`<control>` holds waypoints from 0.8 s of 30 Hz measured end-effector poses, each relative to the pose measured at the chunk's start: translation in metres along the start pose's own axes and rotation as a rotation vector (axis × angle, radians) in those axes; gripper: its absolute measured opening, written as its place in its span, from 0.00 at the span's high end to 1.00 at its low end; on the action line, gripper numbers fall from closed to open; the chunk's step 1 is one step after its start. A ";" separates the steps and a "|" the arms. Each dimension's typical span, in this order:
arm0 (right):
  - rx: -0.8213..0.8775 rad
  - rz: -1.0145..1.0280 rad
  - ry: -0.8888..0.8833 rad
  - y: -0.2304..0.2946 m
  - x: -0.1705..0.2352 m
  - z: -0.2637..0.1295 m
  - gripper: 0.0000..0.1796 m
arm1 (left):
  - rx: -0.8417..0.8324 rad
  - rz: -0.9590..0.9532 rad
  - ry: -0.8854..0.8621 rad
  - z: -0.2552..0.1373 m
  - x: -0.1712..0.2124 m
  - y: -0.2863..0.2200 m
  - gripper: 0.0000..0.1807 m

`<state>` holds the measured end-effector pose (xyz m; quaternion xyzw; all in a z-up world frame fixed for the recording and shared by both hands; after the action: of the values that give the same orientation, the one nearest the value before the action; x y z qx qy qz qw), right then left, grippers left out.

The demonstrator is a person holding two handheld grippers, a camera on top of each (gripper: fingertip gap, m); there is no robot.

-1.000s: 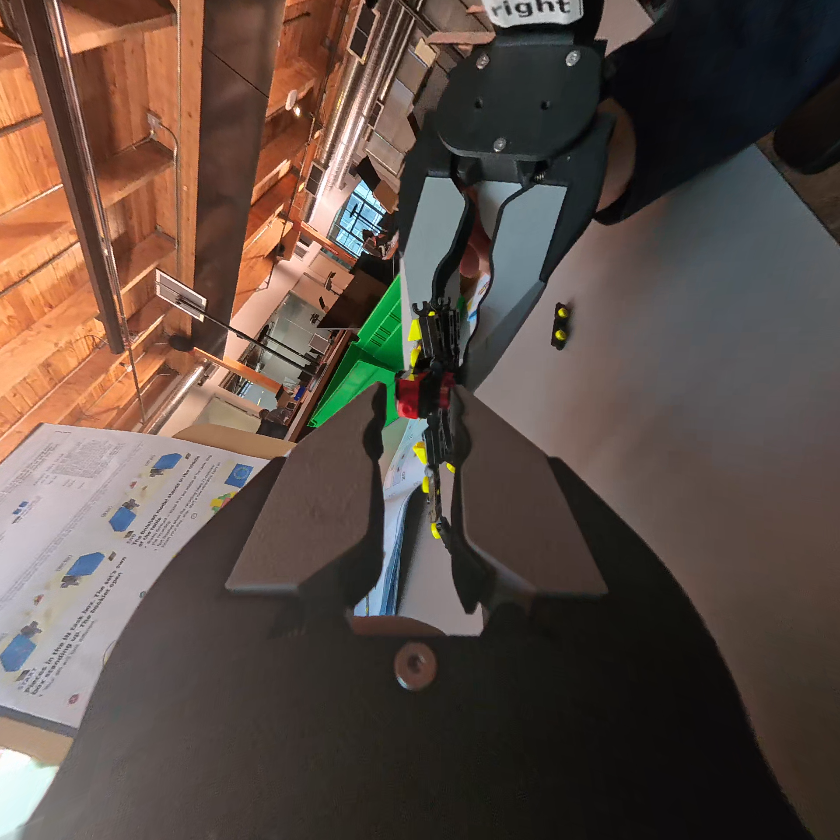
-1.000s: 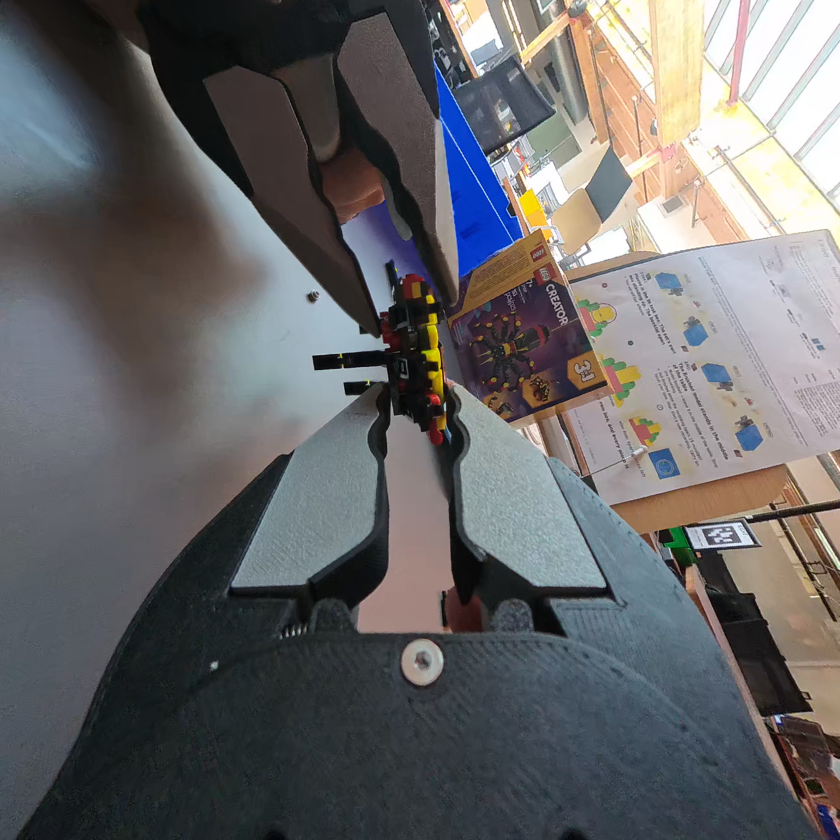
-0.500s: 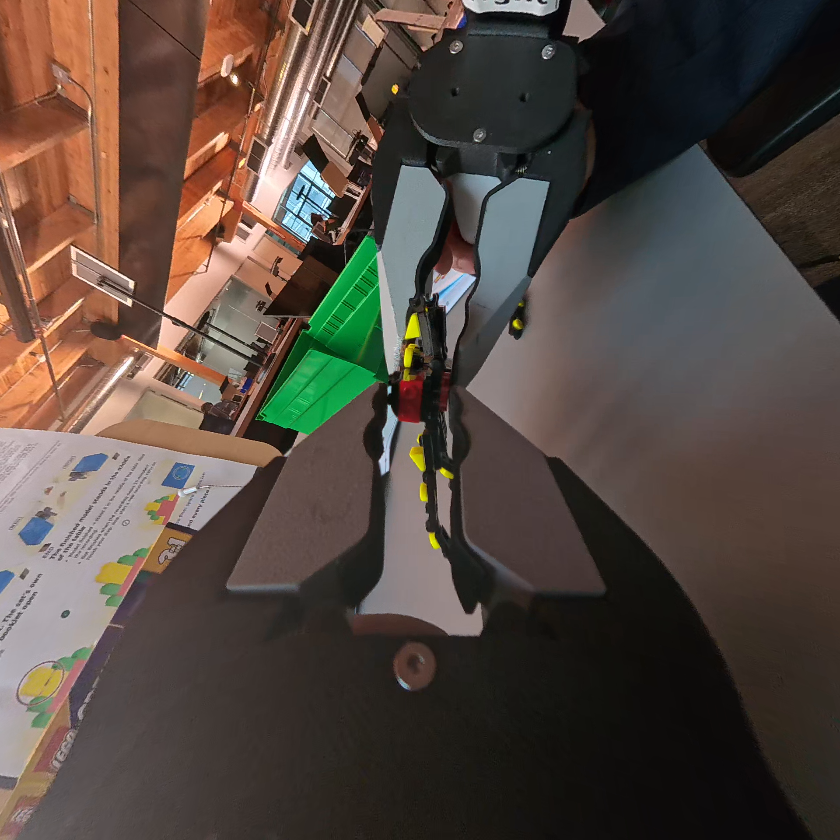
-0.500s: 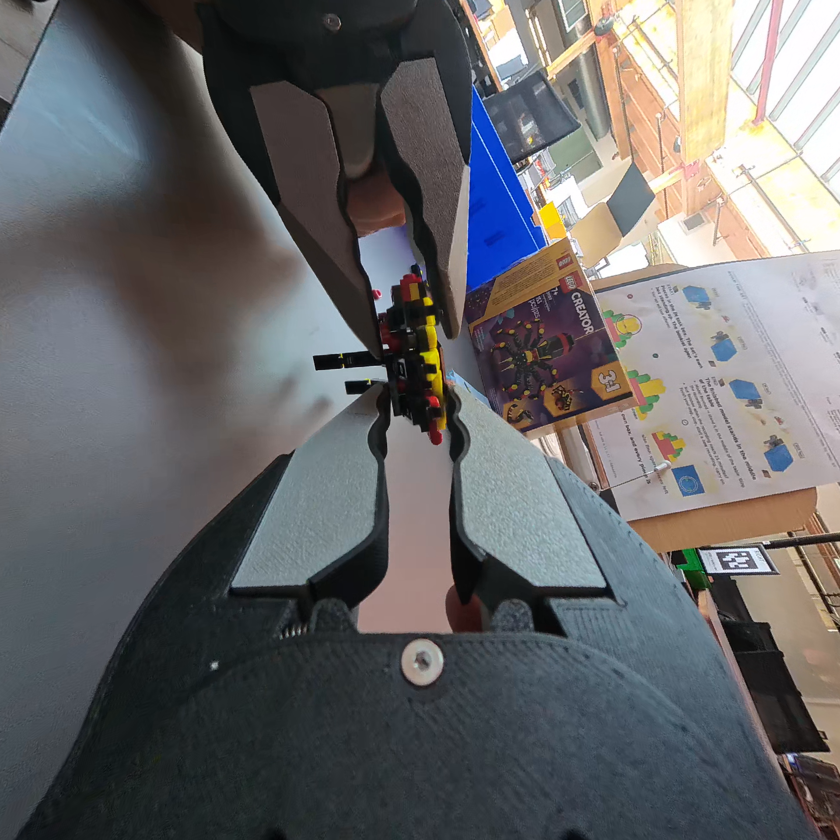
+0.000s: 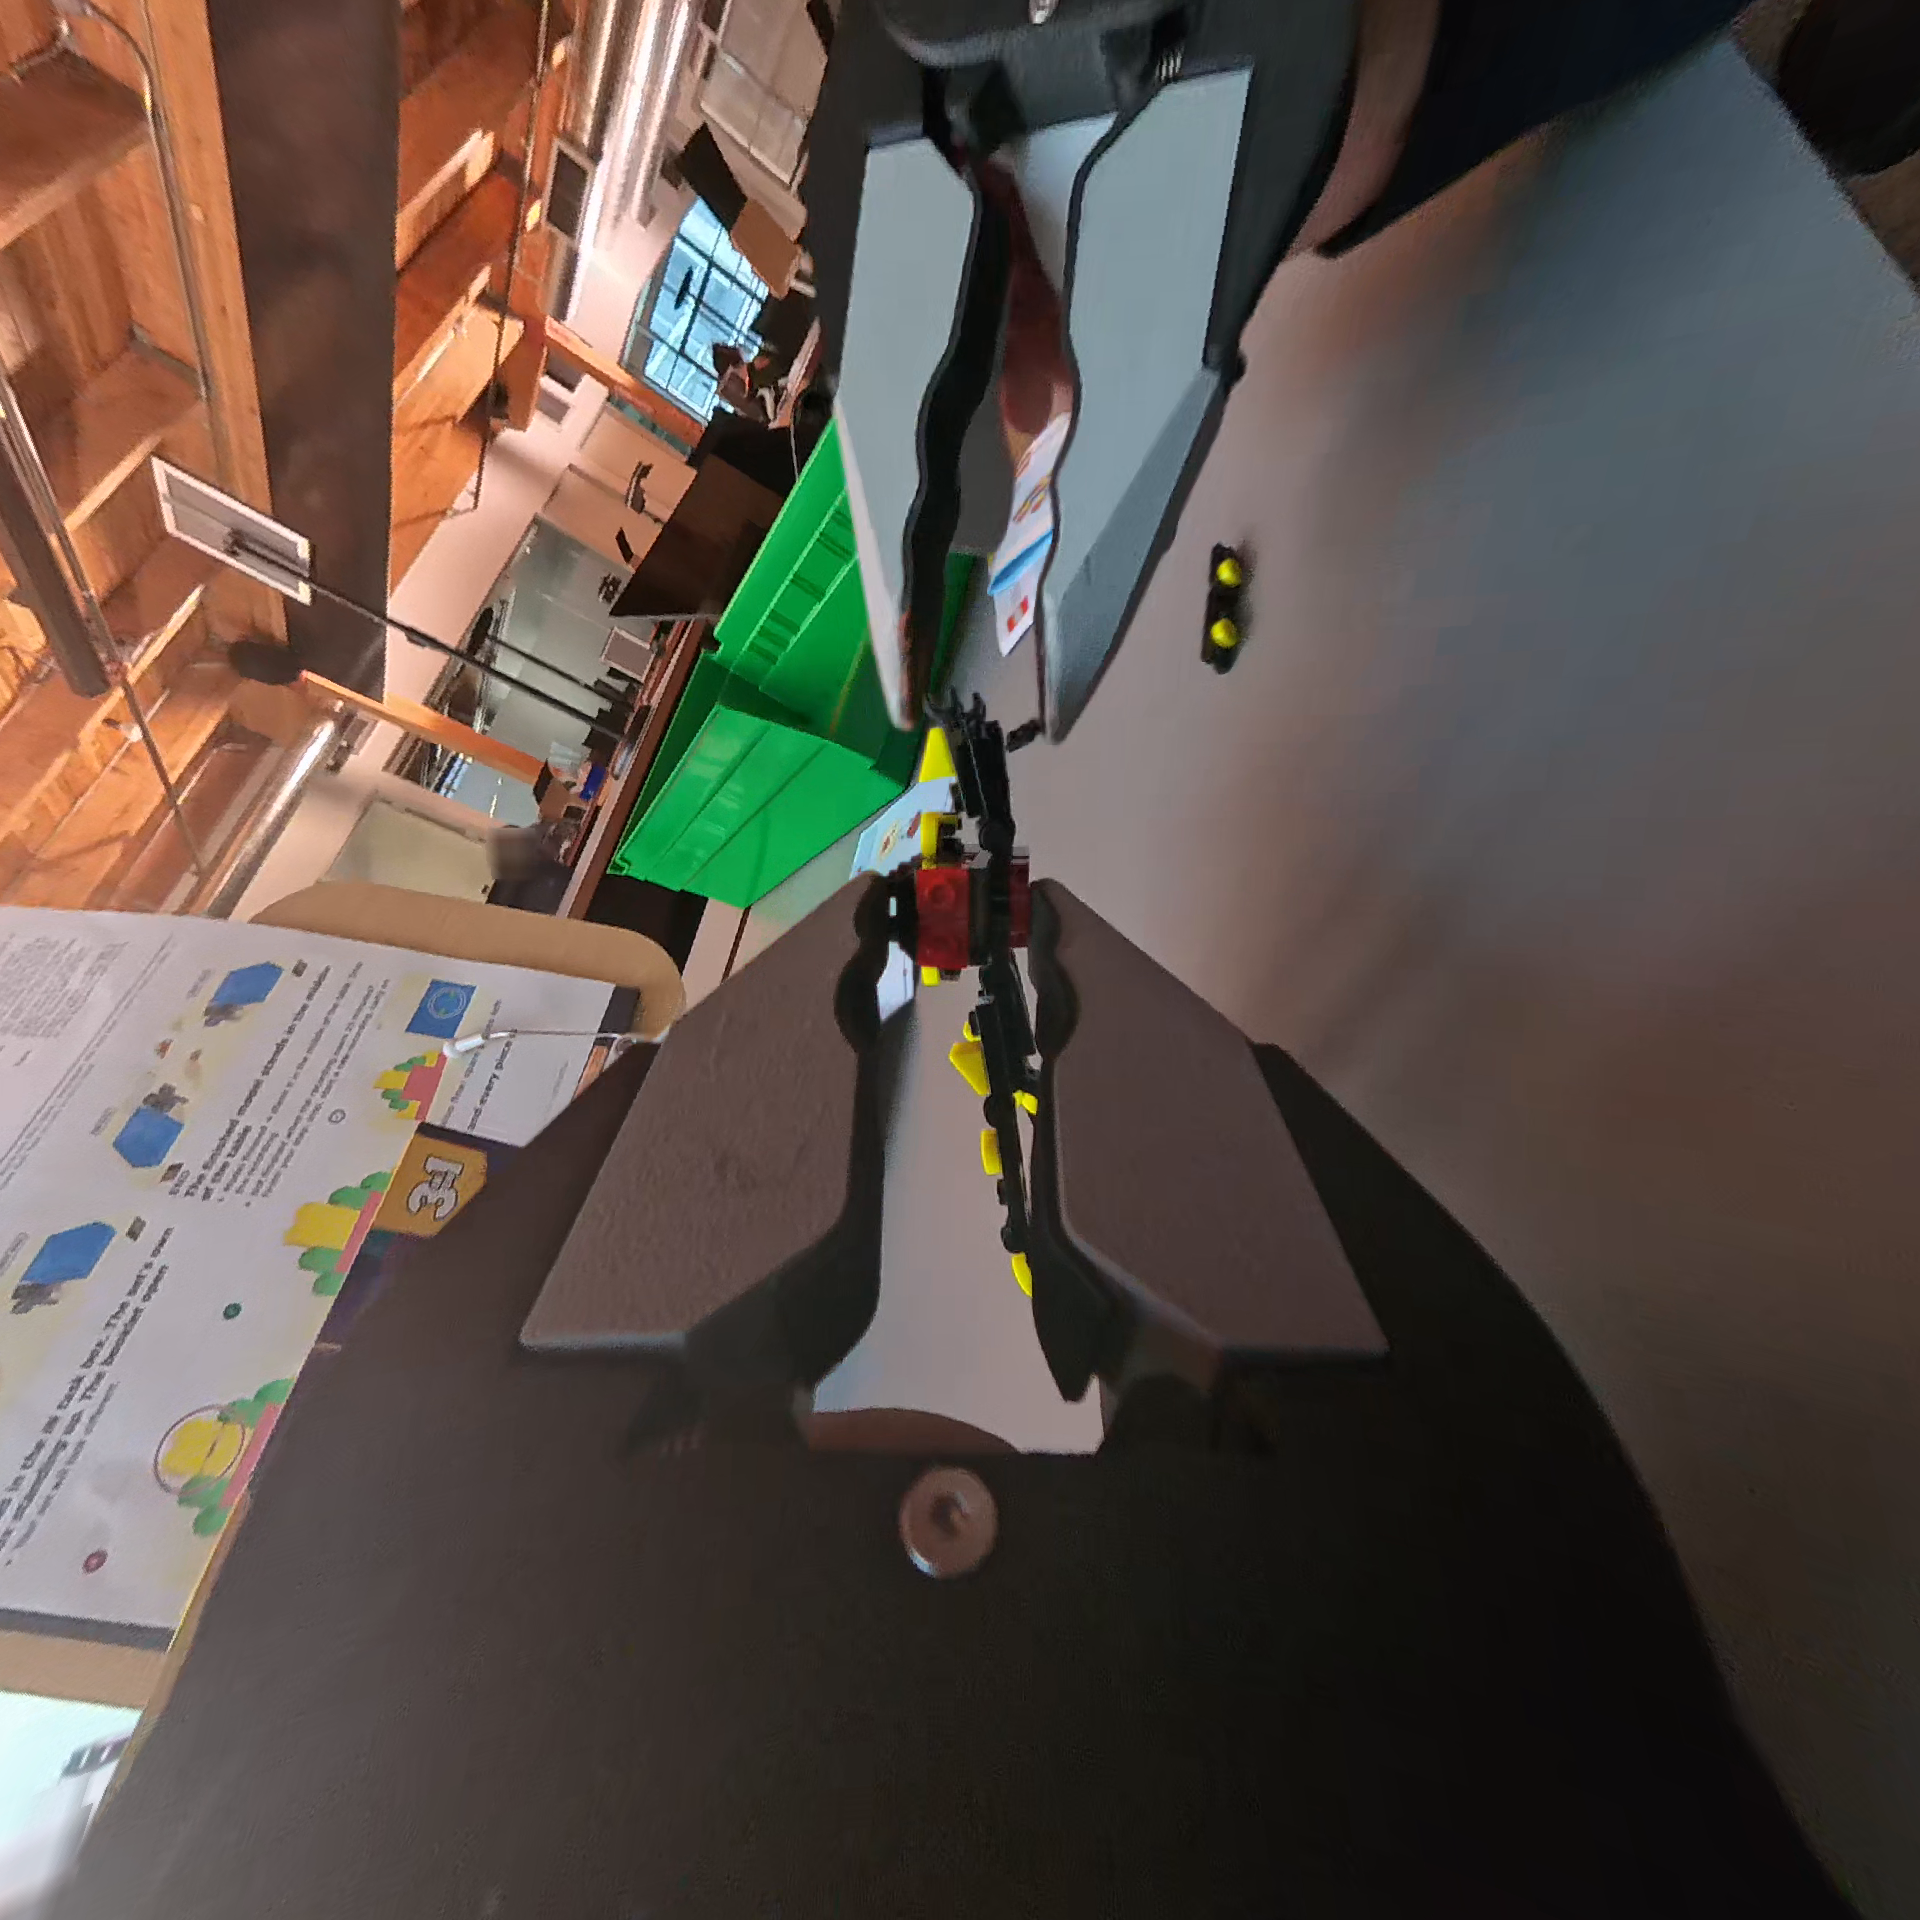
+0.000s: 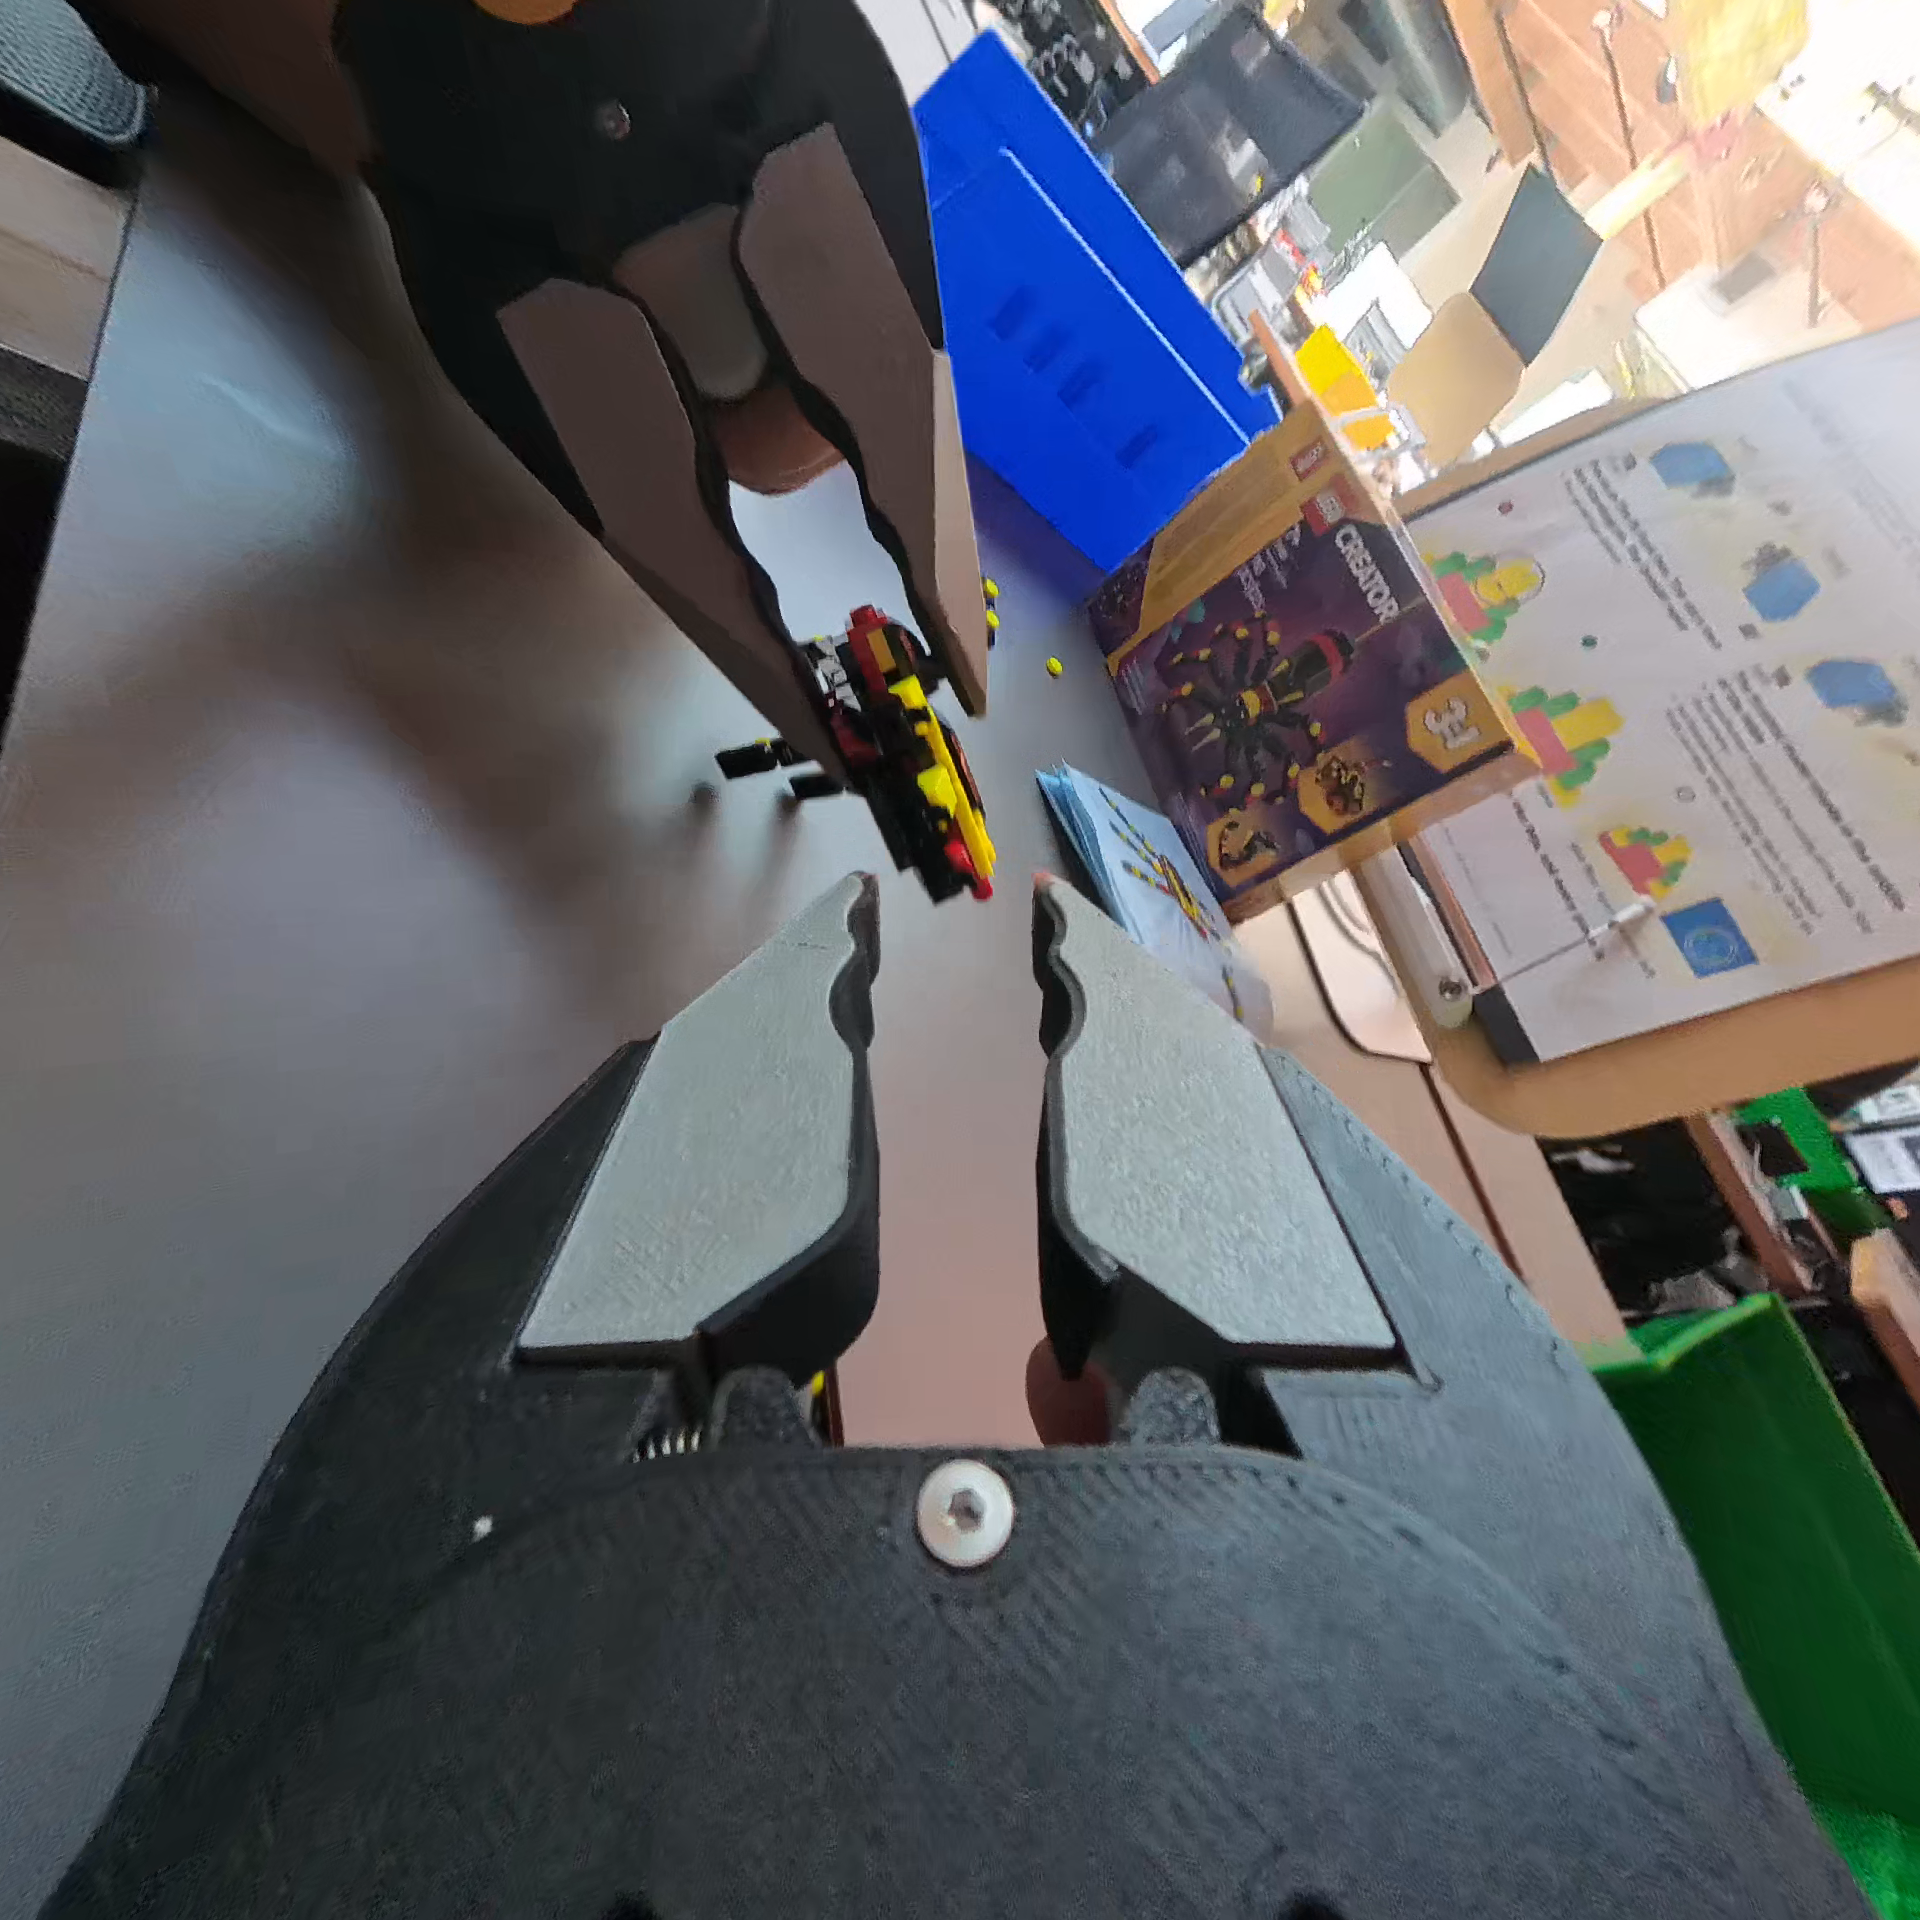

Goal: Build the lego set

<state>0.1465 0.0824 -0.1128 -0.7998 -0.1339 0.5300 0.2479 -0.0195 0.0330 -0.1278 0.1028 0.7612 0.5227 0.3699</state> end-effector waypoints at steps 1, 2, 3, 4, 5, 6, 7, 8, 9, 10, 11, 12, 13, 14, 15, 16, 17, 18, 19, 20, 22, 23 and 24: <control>-0.009 0.029 0.016 -0.003 0.004 -0.005 0.85 | -0.004 -0.004 0.013 0.001 0.001 0.001 0.87; -0.025 0.067 0.031 -0.005 0.009 -0.010 0.85 | -0.010 -0.010 0.033 0.002 0.001 0.002 0.87; -0.037 0.112 0.047 -0.007 0.014 -0.015 0.85 | -0.012 -0.018 0.057 0.005 0.002 0.003 0.87; -0.035 0.156 0.058 -0.009 0.019 -0.019 0.85 | -0.008 -0.026 0.075 0.008 0.002 0.005 0.87; -0.025 0.198 0.060 -0.012 0.024 -0.023 0.85 | -0.001 -0.039 0.089 0.012 0.002 0.006 0.87; -0.015 0.238 0.058 -0.015 0.028 -0.027 0.85 | 0.002 -0.052 0.105 0.016 0.002 0.009 0.87; -0.004 0.274 0.053 -0.017 0.030 -0.031 0.87 | 0.011 -0.069 0.119 0.020 0.001 0.011 0.87; 0.005 0.303 0.039 -0.020 0.030 -0.034 0.87 | 0.030 -0.096 0.129 0.025 -0.001 0.014 0.87; 0.007 0.327 0.022 -0.021 0.029 -0.037 0.88 | 0.047 -0.130 0.132 0.029 -0.002 0.016 0.87; 0.007 0.346 0.011 -0.023 0.028 -0.039 0.88 | 0.059 -0.168 0.126 0.032 -0.003 0.018 0.87; 0.010 0.360 0.010 -0.025 0.027 -0.041 0.88 | 0.072 -0.207 0.120 0.035 -0.004 0.020 0.87; 0.012 0.370 0.016 -0.026 0.027 -0.043 0.87 | 0.084 -0.244 0.112 0.037 -0.005 0.022 0.87; 0.009 0.379 0.029 -0.027 0.027 -0.044 0.87 | 0.096 -0.274 0.104 0.038 -0.005 0.023 0.87; 0.003 0.390 0.047 -0.027 0.028 -0.046 0.86 | 0.103 -0.295 0.098 0.038 -0.005 0.024 0.87; -0.010 0.404 0.070 -0.027 0.030 -0.048 0.86 | 0.103 -0.308 0.095 0.039 -0.004 0.024 0.87; -0.033 0.419 0.093 -0.027 0.032 -0.049 0.86 | 0.100 -0.313 0.097 0.039 -0.003 0.024 0.87; -0.063 0.432 0.118 -0.025 0.034 -0.051 0.87 | 0.091 -0.310 0.099 0.038 -0.001 0.023 0.87; -0.099 0.444 0.149 -0.023 0.037 -0.052 0.88 | 0.073 -0.296 0.093 0.037 0.001 0.022 0.87; -0.130 0.453 0.187 -0.021 0.041 -0.053 0.89 | 0.057 -0.267 0.085 0.036 0.002 0.021 0.87; -0.148 0.460 0.223 -0.019 0.046 -0.053 0.89 | 0.035 -0.227 0.091 0.035 0.003 0.020 0.87; -0.163 0.472 0.273 -0.015 0.054 -0.052 0.88 | -0.005 -0.103 0.132 0.033 0.006 0.016 0.87; -0.169 0.479 0.286 -0.013 0.058 -0.051 0.88 | -0.024 -0.025 0.145 0.033 0.006 0.012 0.87; -0.173 0.483 0.296 -0.011 0.061 -0.049 0.87 | -0.038 0.046 0.155 0.032 0.007 0.009 0.87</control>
<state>0.2165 0.1082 -0.1388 -0.8954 0.0532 0.4377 0.0622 -0.0045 0.0635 -0.1289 0.0724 0.7750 0.5517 0.2997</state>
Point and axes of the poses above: each gripper's, where its closed fingertips meet, z out along the fingers, x out of its underside, y = z × x across the jaws, the point moved 9 cm from there along -z, back along the fingers, and after that the axes turned 7 degrees about z, right-handed, at the moved point
